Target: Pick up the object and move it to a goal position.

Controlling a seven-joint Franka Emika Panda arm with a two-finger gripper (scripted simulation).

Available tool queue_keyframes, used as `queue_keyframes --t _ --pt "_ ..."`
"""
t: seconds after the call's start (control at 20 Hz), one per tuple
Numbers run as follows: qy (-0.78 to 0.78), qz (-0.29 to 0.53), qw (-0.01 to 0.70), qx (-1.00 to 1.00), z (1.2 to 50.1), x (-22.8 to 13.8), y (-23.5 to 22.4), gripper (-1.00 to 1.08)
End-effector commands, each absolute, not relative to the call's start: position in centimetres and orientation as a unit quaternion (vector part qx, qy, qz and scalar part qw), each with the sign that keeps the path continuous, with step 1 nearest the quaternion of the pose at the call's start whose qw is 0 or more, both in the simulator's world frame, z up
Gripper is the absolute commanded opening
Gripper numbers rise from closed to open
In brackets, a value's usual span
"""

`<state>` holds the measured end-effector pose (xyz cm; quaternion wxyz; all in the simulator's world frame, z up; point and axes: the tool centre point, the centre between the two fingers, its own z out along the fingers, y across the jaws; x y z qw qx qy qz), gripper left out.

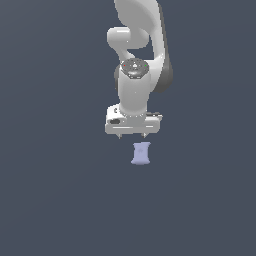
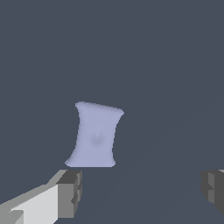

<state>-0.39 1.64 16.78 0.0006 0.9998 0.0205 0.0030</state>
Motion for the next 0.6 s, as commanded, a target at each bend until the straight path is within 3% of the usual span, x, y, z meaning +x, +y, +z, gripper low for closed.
queue_keyframes --t 0.0,0.55 --pt "0.02 0.003 0.001 1.0 16.8 -0.4 1.6 1.0" --pt "0.057 -0.01 0.003 0.998 16.4 -1.1 2.9 1.0"
